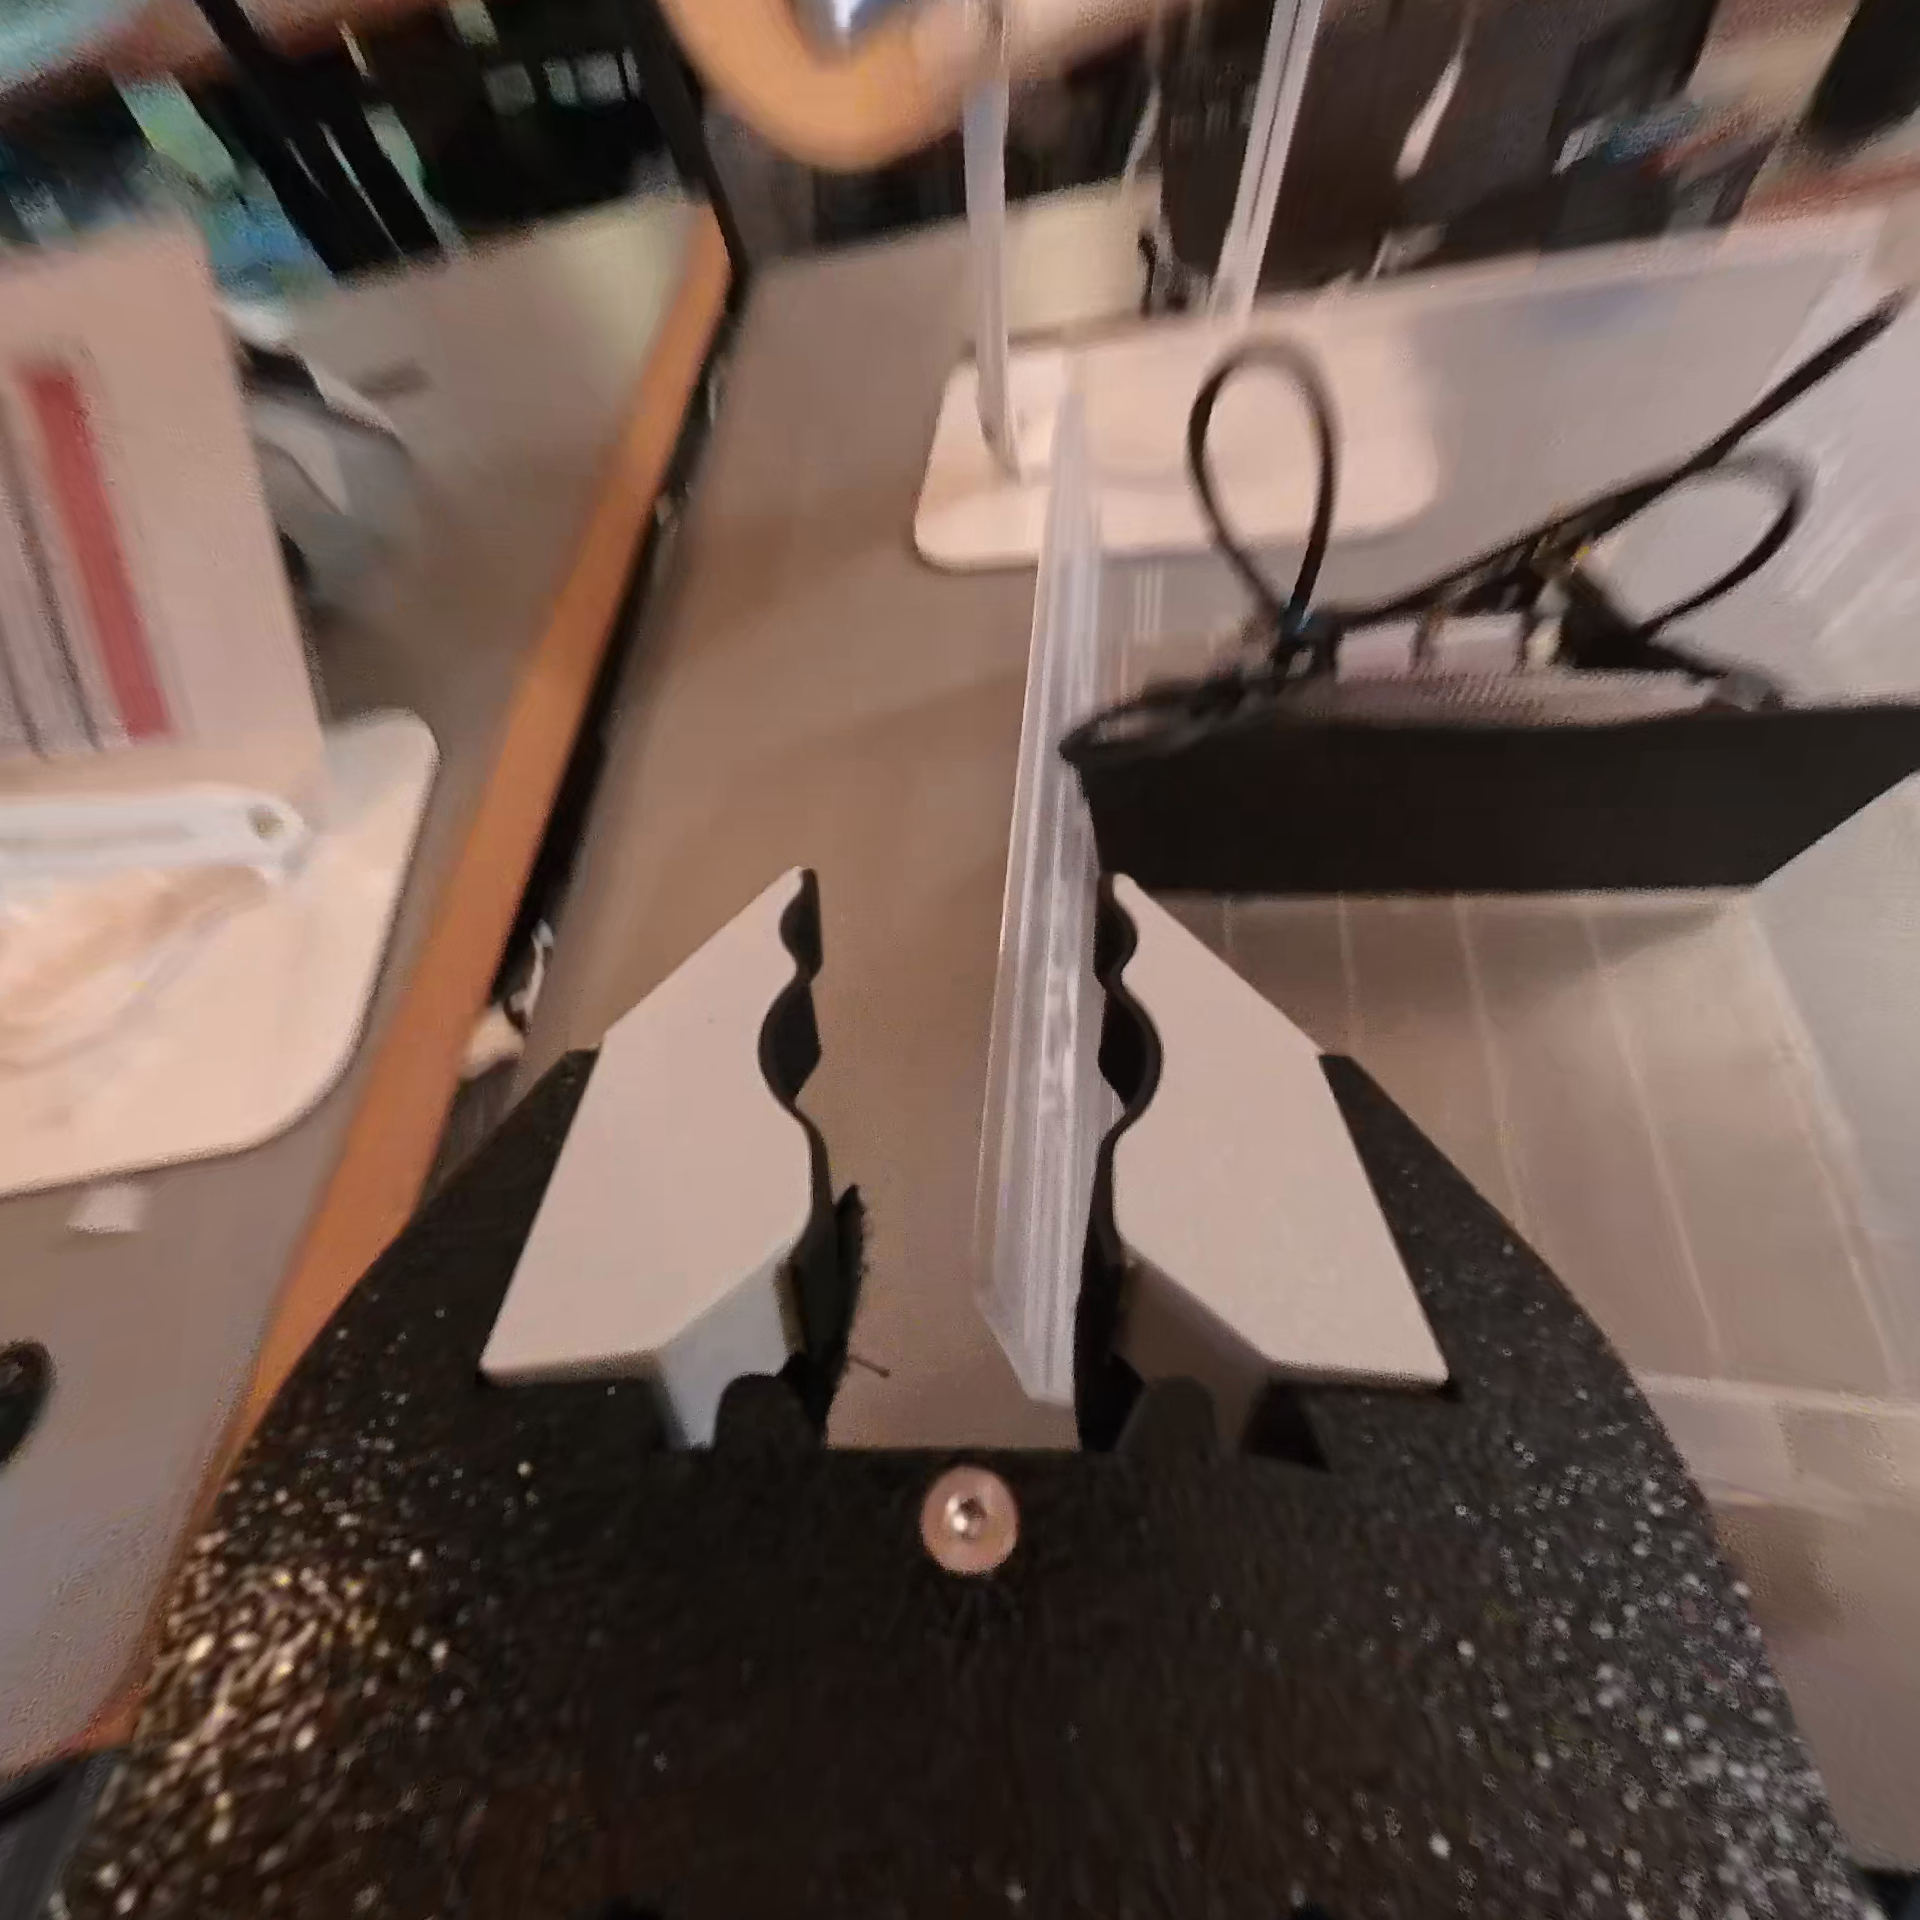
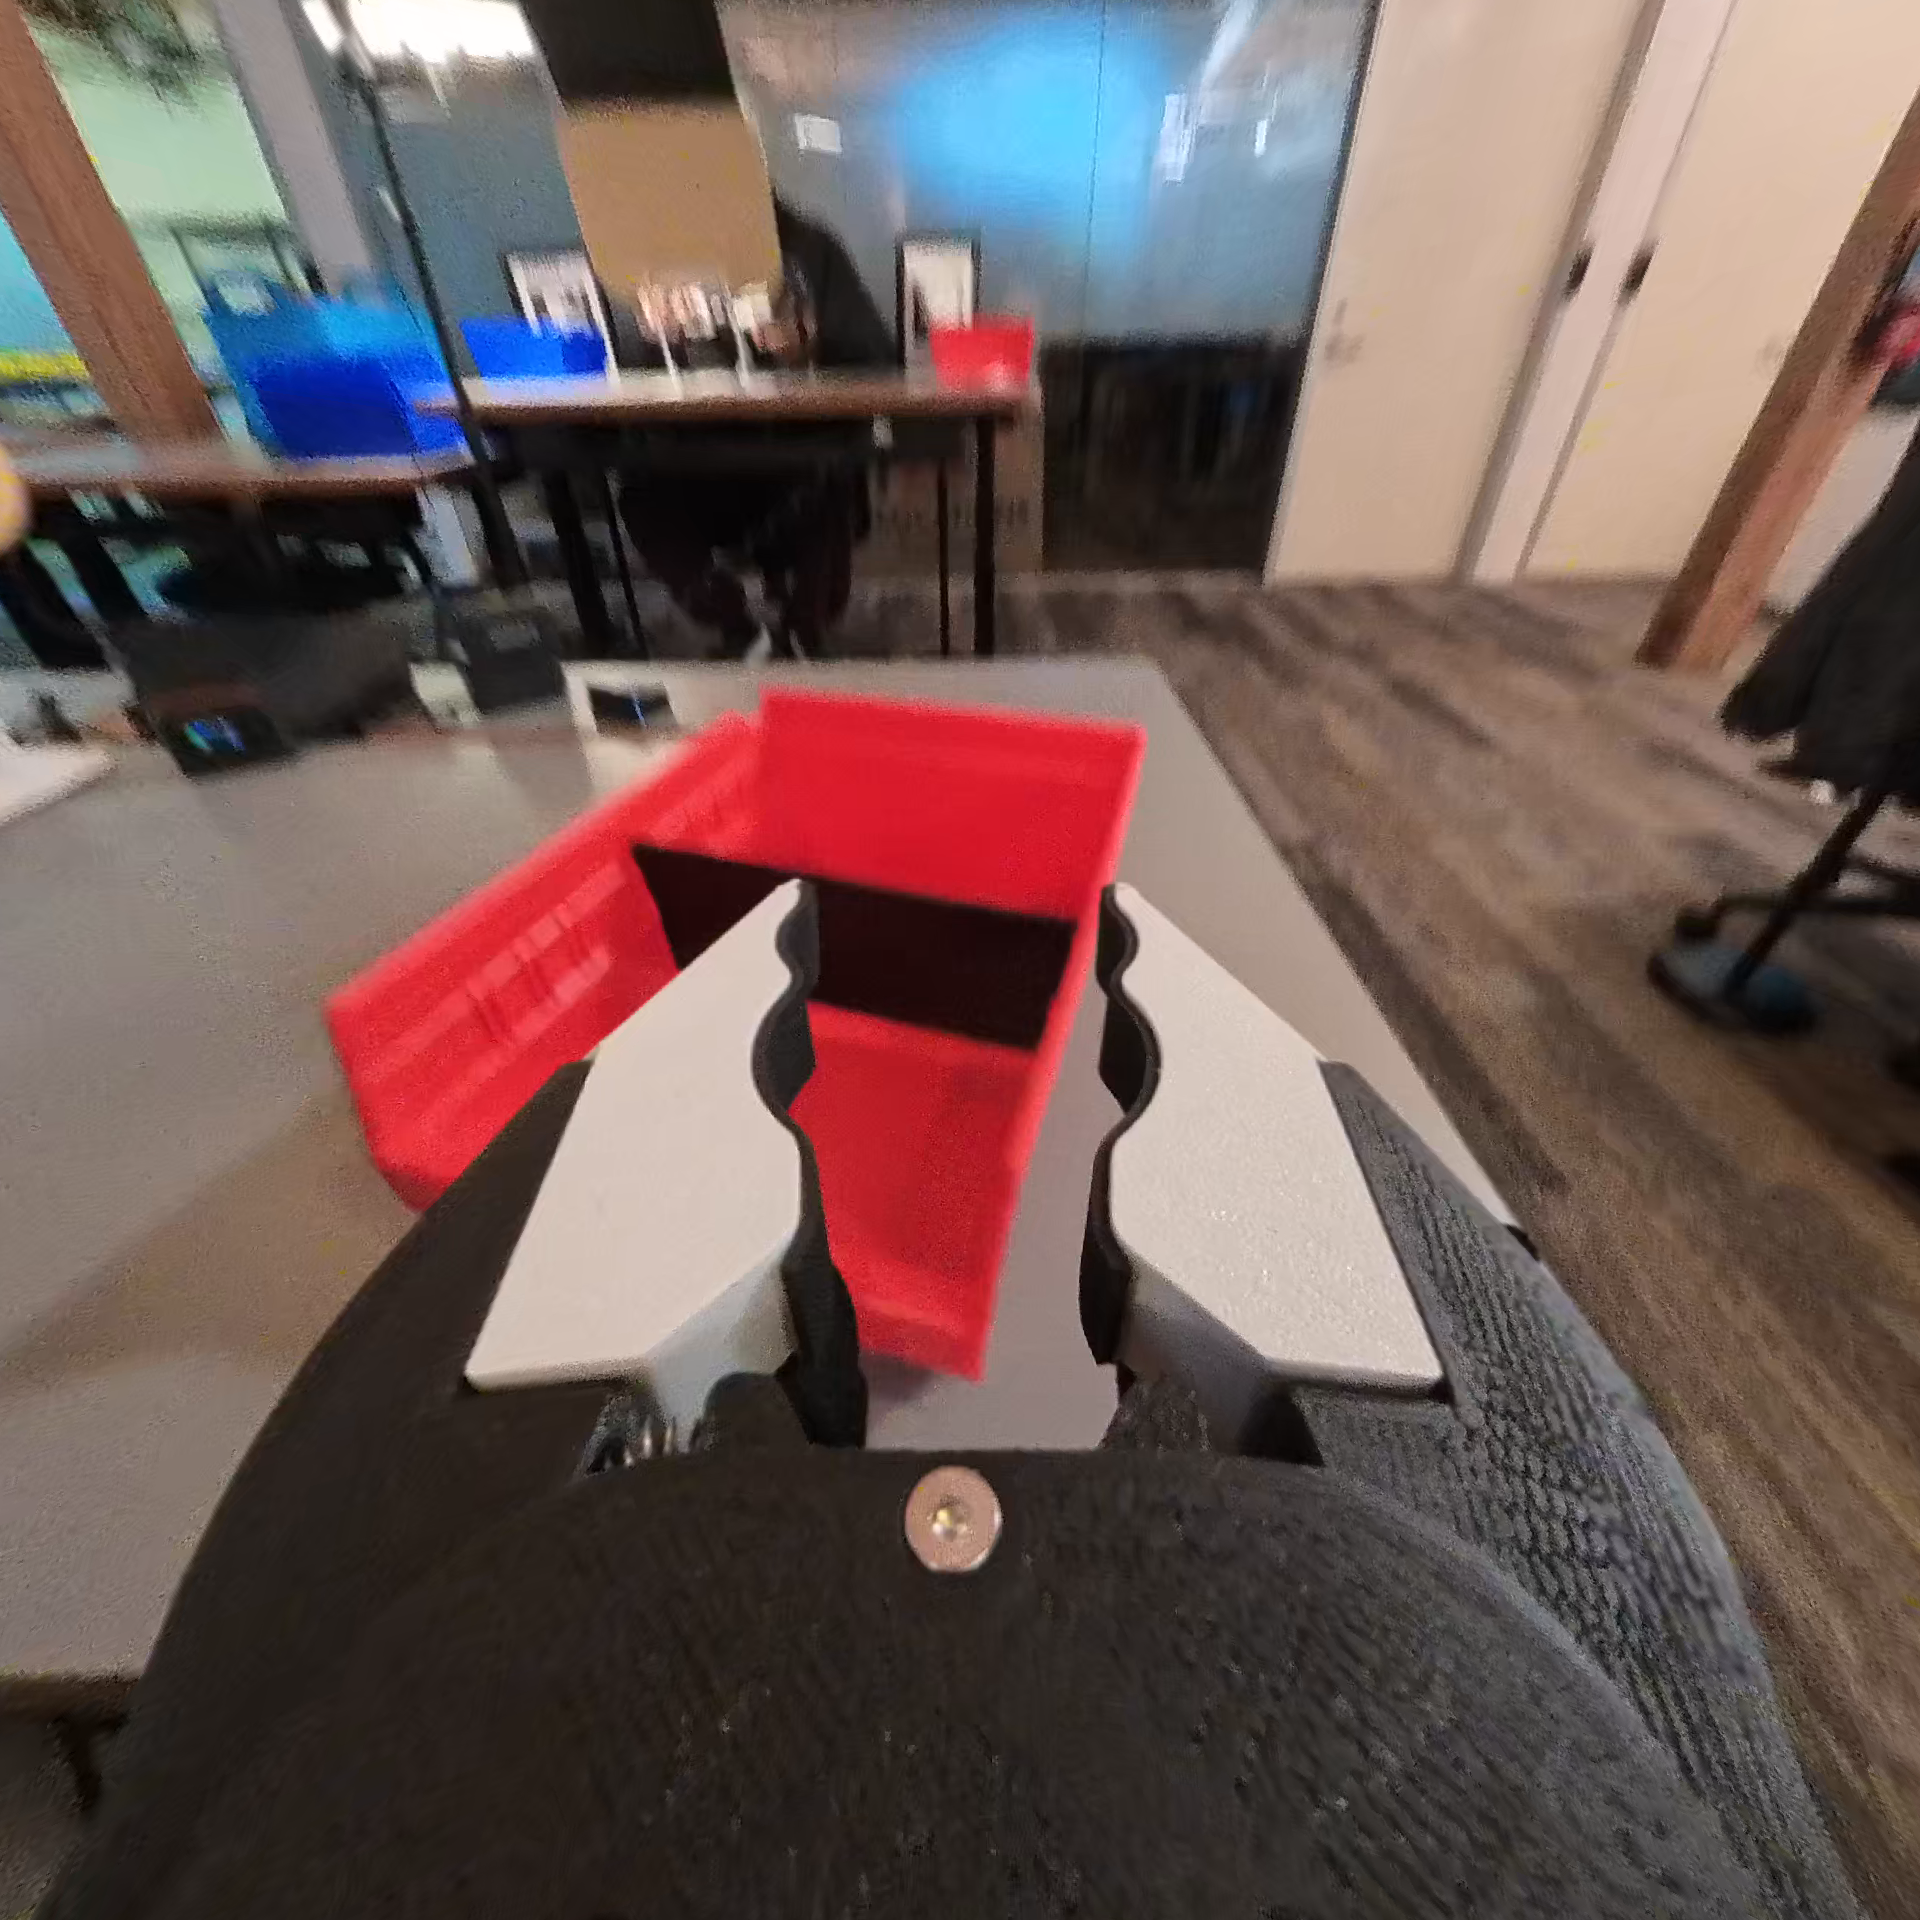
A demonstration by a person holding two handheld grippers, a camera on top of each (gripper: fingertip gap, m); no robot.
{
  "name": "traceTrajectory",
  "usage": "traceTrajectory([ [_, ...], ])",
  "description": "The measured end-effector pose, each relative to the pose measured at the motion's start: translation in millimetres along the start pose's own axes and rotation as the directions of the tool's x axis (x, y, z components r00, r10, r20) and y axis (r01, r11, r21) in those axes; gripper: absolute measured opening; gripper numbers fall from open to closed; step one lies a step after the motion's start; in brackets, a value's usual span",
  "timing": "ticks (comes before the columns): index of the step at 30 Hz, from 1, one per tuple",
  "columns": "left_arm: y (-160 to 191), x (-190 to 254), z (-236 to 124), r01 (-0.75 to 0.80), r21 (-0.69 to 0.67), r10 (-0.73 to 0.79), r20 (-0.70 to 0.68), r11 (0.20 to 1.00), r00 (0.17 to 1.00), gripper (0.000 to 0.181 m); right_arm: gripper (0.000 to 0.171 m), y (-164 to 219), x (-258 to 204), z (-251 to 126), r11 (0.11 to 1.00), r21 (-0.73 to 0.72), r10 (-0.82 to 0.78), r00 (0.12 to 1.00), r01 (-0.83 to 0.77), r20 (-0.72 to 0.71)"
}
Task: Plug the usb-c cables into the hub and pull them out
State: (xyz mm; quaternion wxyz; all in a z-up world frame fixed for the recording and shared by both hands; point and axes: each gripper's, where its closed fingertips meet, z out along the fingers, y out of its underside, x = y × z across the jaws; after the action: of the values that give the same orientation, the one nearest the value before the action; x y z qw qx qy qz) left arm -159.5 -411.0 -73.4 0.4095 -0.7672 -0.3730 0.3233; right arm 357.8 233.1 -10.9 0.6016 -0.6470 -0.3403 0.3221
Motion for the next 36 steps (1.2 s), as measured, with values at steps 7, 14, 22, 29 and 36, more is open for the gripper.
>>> traceTrajectory([
  [7,-121,37,10,-0.207,0.129,0.218,-0.081,0.97,0.973,0.08,0.041,-85,-144,25,0.964,0.266,-0.133,0.915,0.03,0.381],
  [14,-97,91,102,-0.426,-0.357,0.239,-0.462,0.831,0.854,0.065,0.039,-56,-297,86,0.952,0.259,-0.034,0.779,-0.166,0.626],
  [22,-22,88,137,-0.476,-0.734,0.057,-0.517,0.484,0.854,0.047,0.028,27,-343,122,0.825,0.468,-0.505,0.788,0.319,0.354],
  [29,13,83,139,-0.423,-0.85,-0.009,-0.448,0.313,0.894,0.045,0.026,34,-342,120,0.844,0.463,-0.471,0.787,0.27,0.399],
  [36,16,83,133,-0.454,-0.845,0.035,-0.464,0.281,0.885,0.035,0.027,38,-344,119,0.856,0.448,-0.459,0.778,0.258,0.43],
])
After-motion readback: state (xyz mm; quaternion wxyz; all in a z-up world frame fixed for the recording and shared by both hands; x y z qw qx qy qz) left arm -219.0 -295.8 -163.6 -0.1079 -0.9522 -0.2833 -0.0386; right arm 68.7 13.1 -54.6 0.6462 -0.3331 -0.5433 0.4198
